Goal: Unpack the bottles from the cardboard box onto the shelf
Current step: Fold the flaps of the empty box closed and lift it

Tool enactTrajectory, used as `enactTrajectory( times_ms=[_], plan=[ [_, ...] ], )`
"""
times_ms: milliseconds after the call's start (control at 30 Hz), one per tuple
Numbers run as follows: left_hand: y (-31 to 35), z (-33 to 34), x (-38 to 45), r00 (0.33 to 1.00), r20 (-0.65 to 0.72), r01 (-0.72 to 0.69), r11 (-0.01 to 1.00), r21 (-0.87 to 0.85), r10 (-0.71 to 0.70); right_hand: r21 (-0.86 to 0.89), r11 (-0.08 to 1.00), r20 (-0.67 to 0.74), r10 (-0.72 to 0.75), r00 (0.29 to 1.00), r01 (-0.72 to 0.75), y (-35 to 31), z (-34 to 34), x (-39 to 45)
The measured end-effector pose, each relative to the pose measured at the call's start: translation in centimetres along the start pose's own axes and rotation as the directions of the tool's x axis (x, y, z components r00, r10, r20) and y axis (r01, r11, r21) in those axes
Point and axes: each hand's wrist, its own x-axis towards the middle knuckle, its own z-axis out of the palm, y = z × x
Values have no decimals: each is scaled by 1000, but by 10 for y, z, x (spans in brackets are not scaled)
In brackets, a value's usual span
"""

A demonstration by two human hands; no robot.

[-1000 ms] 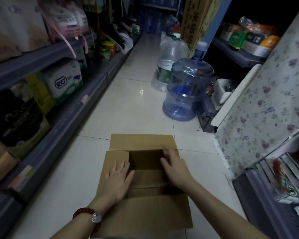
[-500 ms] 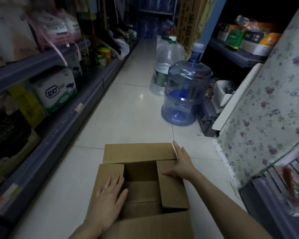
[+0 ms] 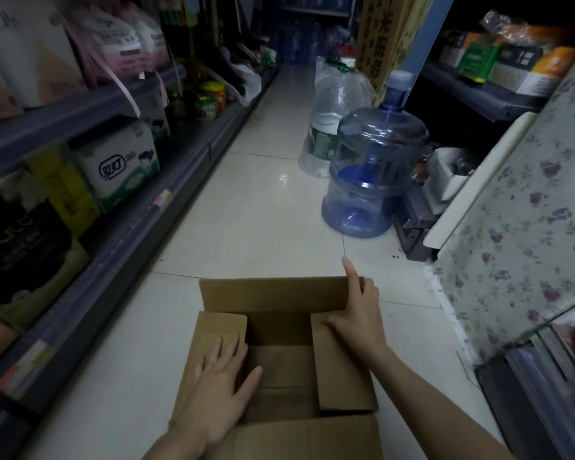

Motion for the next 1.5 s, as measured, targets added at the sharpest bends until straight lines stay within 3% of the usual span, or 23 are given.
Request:
enactTrajectory(
  times_ms=[67,133,233,300,333,400,467,533,667,800,933,1133,1400,1500],
  plan=[
    [-5,2,-2,1000,-9,-17,999,-32,17,-72,997,-31,-29,999,27,5,-2,-10],
    [-10,1,-7,985,-173,-39,978,-207,2,-153,985,-67,-92,994,81,11,-6,-22],
    [-14,-5,-13,825,-545,-102,911,-401,-148,-207,967,0,-150,989,147,16,-12,-45],
    [-20,-14,-14,778,-613,-116,928,-354,-137,-202,970,117,-110,987,132,17,-17,-60],
    [-25,-16,-12,809,-585,-126,953,-276,-62,-213,969,162,-87,983,121,19,-19,-67],
    [-34,-17,-8,913,-399,-139,985,-100,88,-249,963,233,-48,971,107,24,-19,-76],
    [-41,-18,-3,983,-152,-105,994,4,104,-305,946,334,-5,942,113,24,-18,-81],
    [-41,-21,1,996,-25,-88,993,72,90,-377,917,407,37,912,131,23,-19,-83],
    [-37,-27,6,997,8,-75,987,140,74,-422,881,431,-13,902,215,9,-26,-90],
    [-33,-24,0,997,-2,-70,992,105,71,-323,889,475,-144,868,324,-9,-27,-114],
    [-34,-16,-9,996,-26,-82,996,44,83,-227,879,560,-233,795,418,-21,-24,-143],
    [-35,-13,-14,997,-23,-70,998,-4,70,-207,779,674,-325,664,592,-19,-13,-171],
    [-34,-34,-22,995,101,5,999,-35,-2,-182,717,561,-486,670,673,-22,-43,-157],
    [-32,-50,-25,987,149,65,998,-9,-63,-163,793,462,-464,756,586,-26,-62,-135]
  ],
)
